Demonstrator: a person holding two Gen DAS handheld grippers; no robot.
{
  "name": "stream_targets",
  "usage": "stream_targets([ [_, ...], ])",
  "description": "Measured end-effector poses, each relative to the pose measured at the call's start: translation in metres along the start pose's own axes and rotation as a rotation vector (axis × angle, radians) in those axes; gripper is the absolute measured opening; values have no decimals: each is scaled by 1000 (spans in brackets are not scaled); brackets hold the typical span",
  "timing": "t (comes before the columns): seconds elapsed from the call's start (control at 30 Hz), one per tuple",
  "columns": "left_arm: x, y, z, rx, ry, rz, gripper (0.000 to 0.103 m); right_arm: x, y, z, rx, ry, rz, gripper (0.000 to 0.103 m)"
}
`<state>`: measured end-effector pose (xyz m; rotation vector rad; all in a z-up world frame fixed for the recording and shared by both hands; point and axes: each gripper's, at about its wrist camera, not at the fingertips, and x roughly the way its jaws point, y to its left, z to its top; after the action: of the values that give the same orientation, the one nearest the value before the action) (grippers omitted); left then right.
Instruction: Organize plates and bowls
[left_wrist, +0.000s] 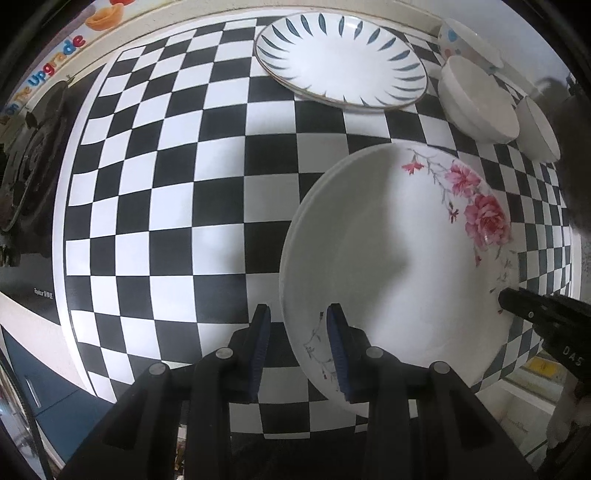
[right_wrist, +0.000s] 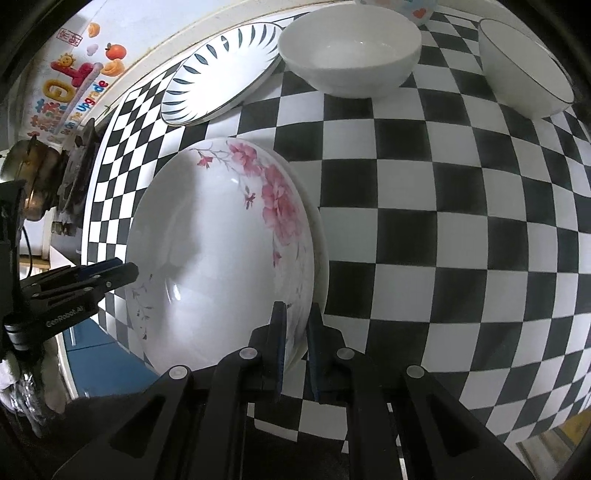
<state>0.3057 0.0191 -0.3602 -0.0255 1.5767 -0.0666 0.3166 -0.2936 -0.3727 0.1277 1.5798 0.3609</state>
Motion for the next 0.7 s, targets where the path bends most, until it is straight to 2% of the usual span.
stream_targets([
  [0.07,-5,0,1,-1,-11,2,29,-1,-2,-2,12,5,-20,14],
  [0.23,-27,1,2,6,-66,12,29,-12,-6,-6,38,-16,6,14],
  [0.37,-51,0,7,-2,-114,-16,29,-31,-2,1,42,-54,28,14],
  [0.5,-72,3,26,-7,-154,-47,30,-50,10,19,26,-89,56,16],
  [0.63,-82,9,54,-21,-171,-65,30,-66,27,44,-6,-121,85,41],
  [0.7,-83,17,71,-42,-175,-73,30,-73,33,61,-15,-136,96,43],
])
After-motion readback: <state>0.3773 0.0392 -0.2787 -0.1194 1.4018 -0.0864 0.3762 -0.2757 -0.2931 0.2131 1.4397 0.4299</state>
